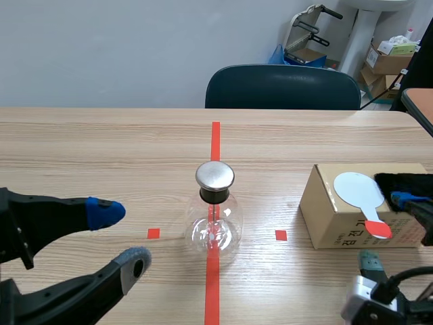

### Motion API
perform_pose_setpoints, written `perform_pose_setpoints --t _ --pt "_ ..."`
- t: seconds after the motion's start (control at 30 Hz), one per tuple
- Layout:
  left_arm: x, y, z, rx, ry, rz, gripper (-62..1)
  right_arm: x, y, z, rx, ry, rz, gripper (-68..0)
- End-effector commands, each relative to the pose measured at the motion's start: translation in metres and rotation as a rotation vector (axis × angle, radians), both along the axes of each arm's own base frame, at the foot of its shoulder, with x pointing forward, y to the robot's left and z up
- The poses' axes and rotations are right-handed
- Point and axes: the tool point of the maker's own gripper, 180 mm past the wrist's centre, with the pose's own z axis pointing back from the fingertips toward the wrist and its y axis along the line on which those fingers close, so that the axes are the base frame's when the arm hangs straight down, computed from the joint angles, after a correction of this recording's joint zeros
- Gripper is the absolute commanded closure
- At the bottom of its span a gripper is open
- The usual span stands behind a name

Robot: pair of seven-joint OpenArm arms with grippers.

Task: Do the electroscope experiment

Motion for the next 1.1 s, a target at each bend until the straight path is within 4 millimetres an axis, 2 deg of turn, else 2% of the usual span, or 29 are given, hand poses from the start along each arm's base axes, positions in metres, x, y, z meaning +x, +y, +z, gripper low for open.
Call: perform_pose_setpoints --t 0.0,0.27,0.4,0.47,1.07 --pt "-0.003 -0.005 0.007 -0.036 -0.005 -0.013 -37.8 0.007 -0.003 0.005 -0.006 -0.026 -0.001 -67.9" --pt "-0.016 -0.015 0.009 -0.07 0.01 -0.066 -38.1 0.011 0.002 0.0 0.014 -0.009 0.005 -67.9" --pt "-0.021 -0.016 0.006 -0.049 0.006 -0.092 -46.4 0.011 0.003 -0.001 0.016 -0.007 0.006 -67.9" --pt "-0.021 -0.016 0.004 -0.038 0.005 -0.09 -48.2 0.011 0.003 -0.001 0.016 -0.007 0.008 -67.9" --pt "-0.021 -0.014 -0.012 0.096 -0.038 -0.097 -48.2 0.016 0.002 0.003 0.013 -0.025 0.004 -67.9"
